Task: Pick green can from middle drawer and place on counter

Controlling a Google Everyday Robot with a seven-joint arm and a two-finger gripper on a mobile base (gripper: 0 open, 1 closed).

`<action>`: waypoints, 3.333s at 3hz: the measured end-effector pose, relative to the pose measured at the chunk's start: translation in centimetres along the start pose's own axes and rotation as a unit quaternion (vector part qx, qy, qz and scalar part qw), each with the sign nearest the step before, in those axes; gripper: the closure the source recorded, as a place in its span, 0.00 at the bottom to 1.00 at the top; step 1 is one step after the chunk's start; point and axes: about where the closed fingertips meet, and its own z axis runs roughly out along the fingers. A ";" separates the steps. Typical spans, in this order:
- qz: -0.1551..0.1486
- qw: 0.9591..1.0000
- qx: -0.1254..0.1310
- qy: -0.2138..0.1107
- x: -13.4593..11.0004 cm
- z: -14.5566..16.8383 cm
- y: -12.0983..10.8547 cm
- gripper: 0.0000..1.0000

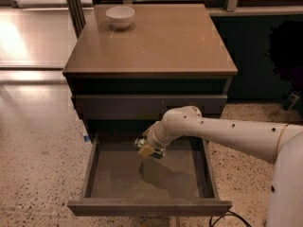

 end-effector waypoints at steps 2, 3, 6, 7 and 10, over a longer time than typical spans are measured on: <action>-0.038 0.999 0.012 0.020 -9.9 -10.4 -4.6 1.00; -0.038 0.999 0.010 0.020 -9.9 -10.4 -4.6 1.00; -0.058 0.998 0.015 -0.019 -18.4 -25.2 -8.4 1.00; -0.081 0.996 0.026 -0.031 -21.2 -27.1 -11.9 1.00; -0.082 0.997 -0.004 0.010 -20.5 -21.7 -20.6 1.00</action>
Offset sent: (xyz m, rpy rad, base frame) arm 0.0588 0.0190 0.2138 -0.0956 -0.0924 0.0311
